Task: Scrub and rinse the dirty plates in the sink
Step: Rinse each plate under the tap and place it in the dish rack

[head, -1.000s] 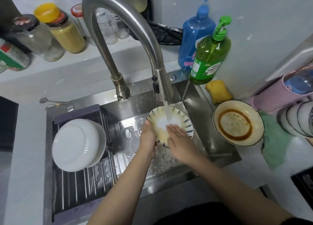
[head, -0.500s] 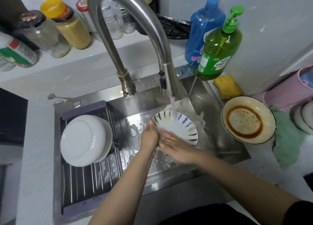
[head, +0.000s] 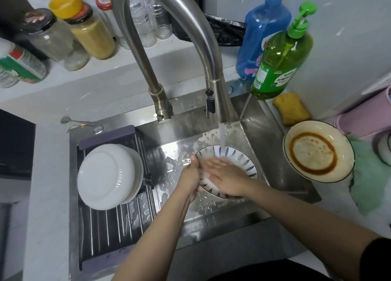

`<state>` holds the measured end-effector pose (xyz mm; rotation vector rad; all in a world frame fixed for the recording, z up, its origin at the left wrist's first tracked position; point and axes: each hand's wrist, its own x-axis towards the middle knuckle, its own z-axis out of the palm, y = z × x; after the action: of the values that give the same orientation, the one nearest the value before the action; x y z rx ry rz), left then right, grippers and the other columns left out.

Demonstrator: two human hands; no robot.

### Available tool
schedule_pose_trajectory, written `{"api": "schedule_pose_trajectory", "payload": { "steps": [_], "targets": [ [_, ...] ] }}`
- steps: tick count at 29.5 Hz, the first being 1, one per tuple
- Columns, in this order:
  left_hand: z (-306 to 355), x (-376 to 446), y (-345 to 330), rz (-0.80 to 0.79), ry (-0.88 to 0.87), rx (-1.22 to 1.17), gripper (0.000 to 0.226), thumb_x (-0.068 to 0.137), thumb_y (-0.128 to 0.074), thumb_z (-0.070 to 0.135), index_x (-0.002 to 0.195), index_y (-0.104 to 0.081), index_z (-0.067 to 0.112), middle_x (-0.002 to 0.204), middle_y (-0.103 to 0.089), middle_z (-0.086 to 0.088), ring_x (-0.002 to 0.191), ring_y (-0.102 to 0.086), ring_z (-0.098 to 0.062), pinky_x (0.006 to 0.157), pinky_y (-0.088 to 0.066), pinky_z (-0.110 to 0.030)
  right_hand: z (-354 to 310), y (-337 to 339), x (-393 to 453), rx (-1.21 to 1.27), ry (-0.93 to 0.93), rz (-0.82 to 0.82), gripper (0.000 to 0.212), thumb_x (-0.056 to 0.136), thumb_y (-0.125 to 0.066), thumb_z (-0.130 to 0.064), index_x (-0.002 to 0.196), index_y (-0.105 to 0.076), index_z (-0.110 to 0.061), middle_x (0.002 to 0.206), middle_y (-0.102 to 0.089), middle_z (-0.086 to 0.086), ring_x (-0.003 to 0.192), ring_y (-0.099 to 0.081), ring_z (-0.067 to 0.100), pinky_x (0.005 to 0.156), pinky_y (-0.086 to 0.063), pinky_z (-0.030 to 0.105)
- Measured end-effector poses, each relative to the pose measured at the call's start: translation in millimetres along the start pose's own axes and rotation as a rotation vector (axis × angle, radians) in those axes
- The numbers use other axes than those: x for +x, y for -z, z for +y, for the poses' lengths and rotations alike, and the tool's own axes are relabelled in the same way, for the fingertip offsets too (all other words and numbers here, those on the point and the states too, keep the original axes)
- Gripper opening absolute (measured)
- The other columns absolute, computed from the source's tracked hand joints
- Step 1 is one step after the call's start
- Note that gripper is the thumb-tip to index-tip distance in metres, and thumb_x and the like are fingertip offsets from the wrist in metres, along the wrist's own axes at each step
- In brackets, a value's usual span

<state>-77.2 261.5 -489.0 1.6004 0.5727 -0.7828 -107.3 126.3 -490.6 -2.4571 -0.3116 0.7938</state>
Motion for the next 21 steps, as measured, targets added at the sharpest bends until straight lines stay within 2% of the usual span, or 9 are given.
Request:
{"api": "schedule_pose_trajectory", "payload": {
  "steps": [4, 7, 9, 10, 12, 15, 16, 18, 21],
  "targets": [
    [3, 4, -1, -0.028, -0.005, -0.007, 0.056, 0.101, -0.026, 0.051, 0.090, -0.064, 0.011, 0.072, -0.070, -0.004, 0.067, -0.066, -0.015, 0.058, -0.052, -0.026, -8, 0, 1, -0.024, 0.079, 0.030, 0.051, 0.104, -0.023, -0.033, 0.152, -0.007, -0.027, 0.155, 0.008, -0.012, 0.145, 0.012, 0.006, 0.116, 0.014, 0.027],
    [10, 9, 2, 0.018, -0.045, 0.017, 0.055, 0.101, -0.026, 0.052, 0.088, -0.062, 0.013, 0.076, -0.066, -0.008, 0.073, -0.059, -0.021, 0.061, -0.046, -0.029, -12, 4, 4, 0.082, 0.027, 0.036, 0.049, 0.104, -0.023, -0.034, 0.151, -0.012, -0.027, 0.159, -0.002, -0.008, 0.143, 0.009, 0.004, 0.115, 0.014, 0.027],
    [12, 7, -1, 0.040, -0.043, 0.021, 0.058, 0.101, -0.027, 0.052, 0.097, -0.063, 0.006, 0.083, -0.066, -0.016, 0.082, -0.058, -0.027, 0.070, -0.046, -0.036, -9, 5, 5, 0.109, 0.051, -0.029, 0.049, 0.104, -0.026, -0.036, 0.151, -0.016, -0.027, 0.159, -0.007, -0.008, 0.142, 0.009, 0.002, 0.115, 0.012, 0.027],
    [10, 6, -1, 0.069, -0.054, 0.026, 0.060, 0.102, -0.027, 0.050, 0.105, -0.062, 0.001, 0.088, -0.067, -0.016, 0.085, -0.060, -0.028, 0.075, -0.047, -0.037, -7, 5, 8, 0.072, -0.007, -0.028, 0.053, 0.103, -0.023, -0.044, 0.152, -0.010, -0.029, 0.159, -0.003, -0.008, 0.144, 0.010, 0.006, 0.115, 0.012, 0.029],
    [12, 3, -7, 0.120, -0.082, 0.056, 0.056, 0.103, -0.028, 0.046, 0.114, -0.060, 0.002, 0.095, -0.066, -0.012, 0.090, -0.062, -0.026, 0.081, -0.049, -0.035, -3, 7, 13, 0.026, -0.288, 0.041, 0.065, 0.098, -0.013, -0.058, 0.151, 0.008, -0.029, 0.158, 0.008, -0.003, 0.146, 0.013, 0.017, 0.117, 0.010, 0.033],
    [9, -1, -16, 0.134, -0.079, 0.039, 0.050, 0.103, -0.030, 0.045, 0.112, -0.061, 0.007, 0.104, -0.068, -0.013, 0.092, -0.064, -0.028, 0.075, -0.052, -0.035, -5, 7, 14, 0.053, -0.474, 0.049, 0.071, 0.097, -0.013, -0.058, 0.152, 0.008, -0.018, 0.159, 0.013, 0.005, 0.146, 0.015, 0.020, 0.119, 0.005, 0.037],
    [10, -4, -15, 0.157, -0.071, 0.026, 0.048, 0.102, -0.030, 0.046, 0.107, -0.062, 0.010, 0.105, -0.068, -0.015, 0.092, -0.065, -0.029, 0.076, -0.054, -0.038, -9, 6, 9, 0.068, -0.466, 0.016, 0.069, 0.099, -0.016, -0.053, 0.153, 0.005, -0.016, 0.160, 0.010, 0.005, 0.147, 0.012, 0.021, 0.120, 0.002, 0.037],
    [8, -2, -13, 0.196, -0.109, 0.040, 0.045, 0.102, -0.030, 0.048, 0.098, -0.060, 0.015, 0.106, -0.069, -0.013, 0.097, -0.064, -0.031, 0.088, -0.053, -0.045, -15, 6, -4, 0.116, -0.371, -0.053, 0.060, 0.102, -0.020, -0.041, 0.153, 0.002, -0.017, 0.161, 0.007, 0.003, 0.147, 0.009, 0.023, 0.118, 0.001, 0.036],
    [7, 0, -7, 0.200, -0.131, 0.074, 0.051, 0.102, -0.027, 0.048, 0.093, -0.062, 0.012, 0.098, -0.070, -0.015, 0.096, -0.065, -0.032, 0.091, -0.052, -0.049, -25, 5, -6, 0.186, -0.059, -0.086, 0.050, 0.105, -0.021, -0.027, 0.153, -0.006, -0.023, 0.160, 0.003, -0.005, 0.146, 0.012, 0.012, 0.113, 0.012, 0.025]
  ]
}}
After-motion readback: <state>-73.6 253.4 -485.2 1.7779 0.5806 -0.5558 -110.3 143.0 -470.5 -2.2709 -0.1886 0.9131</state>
